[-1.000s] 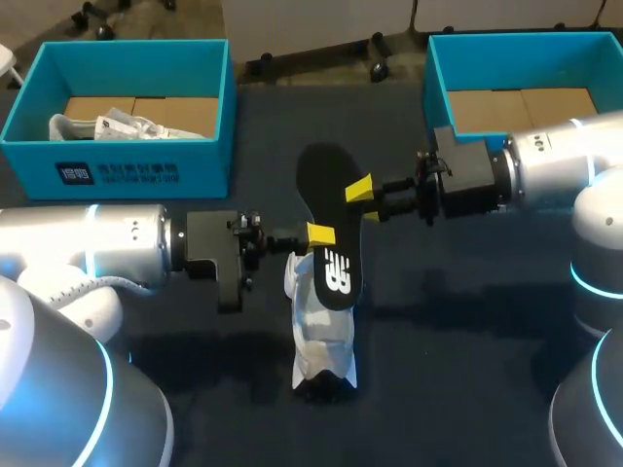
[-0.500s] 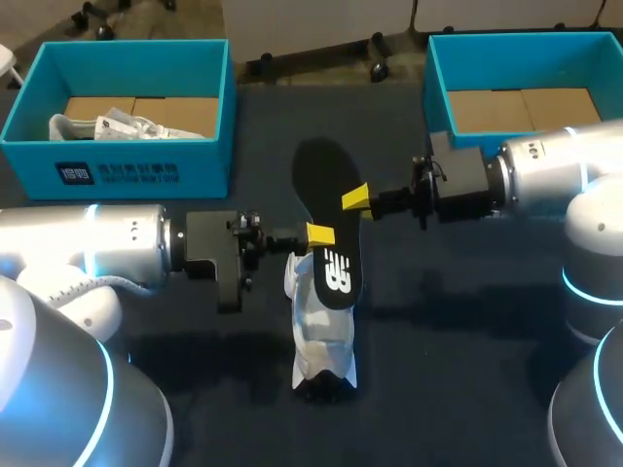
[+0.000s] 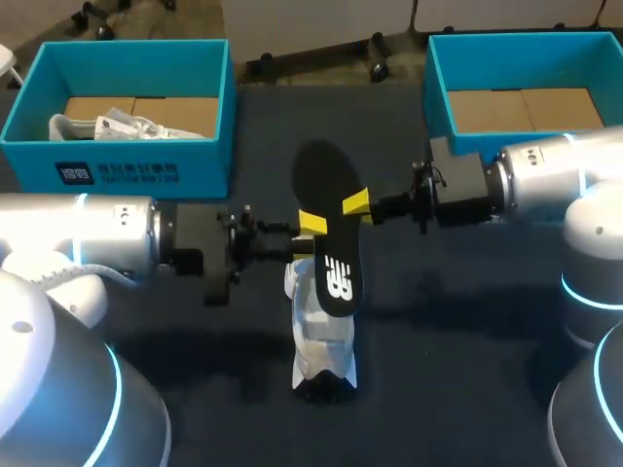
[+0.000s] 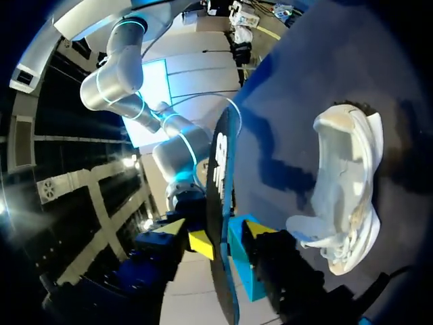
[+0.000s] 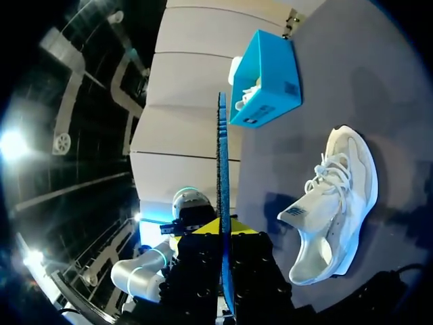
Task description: Take the shoe out of the shoebox, open the shoe tongue, remove and reinsert the insole, then place the shoe into the shoebox
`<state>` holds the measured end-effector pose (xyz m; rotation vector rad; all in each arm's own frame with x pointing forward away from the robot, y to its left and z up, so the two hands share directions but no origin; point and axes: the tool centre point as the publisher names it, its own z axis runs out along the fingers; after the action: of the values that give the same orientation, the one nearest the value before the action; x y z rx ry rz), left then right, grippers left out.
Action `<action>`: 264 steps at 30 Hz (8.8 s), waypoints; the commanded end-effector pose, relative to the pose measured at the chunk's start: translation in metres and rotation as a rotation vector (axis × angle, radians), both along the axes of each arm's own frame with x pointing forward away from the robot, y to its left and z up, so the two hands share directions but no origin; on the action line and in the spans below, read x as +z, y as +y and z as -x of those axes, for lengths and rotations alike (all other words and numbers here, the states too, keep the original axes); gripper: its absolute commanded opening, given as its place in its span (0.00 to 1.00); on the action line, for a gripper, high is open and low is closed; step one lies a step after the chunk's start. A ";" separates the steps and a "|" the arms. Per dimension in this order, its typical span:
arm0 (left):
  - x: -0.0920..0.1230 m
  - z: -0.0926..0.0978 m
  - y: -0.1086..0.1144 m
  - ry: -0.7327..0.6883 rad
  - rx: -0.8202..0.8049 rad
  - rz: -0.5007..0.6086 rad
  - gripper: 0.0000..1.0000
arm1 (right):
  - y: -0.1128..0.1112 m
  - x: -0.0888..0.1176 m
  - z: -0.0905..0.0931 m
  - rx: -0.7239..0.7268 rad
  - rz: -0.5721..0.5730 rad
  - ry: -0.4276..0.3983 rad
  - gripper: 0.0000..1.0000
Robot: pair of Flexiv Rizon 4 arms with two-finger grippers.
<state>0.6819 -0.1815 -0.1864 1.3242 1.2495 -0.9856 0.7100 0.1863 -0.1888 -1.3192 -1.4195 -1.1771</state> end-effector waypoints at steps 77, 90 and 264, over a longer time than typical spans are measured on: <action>0.103 -0.081 -0.005 0.181 -0.054 -0.967 1.00 | 0.003 -0.026 0.006 0.005 -0.002 0.013 0.00; 0.079 -0.059 0.032 0.232 -0.016 -0.575 1.00 | 0.003 -0.026 0.006 0.005 -0.002 0.013 0.00; -0.006 0.033 0.047 0.305 0.001 0.054 0.00 | -0.072 -0.037 0.042 0.113 0.023 -0.226 1.00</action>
<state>0.6661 -0.1522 -0.1928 1.1571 1.4215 -1.2499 0.6683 0.1140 -0.2263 -1.1310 -1.6480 -1.2713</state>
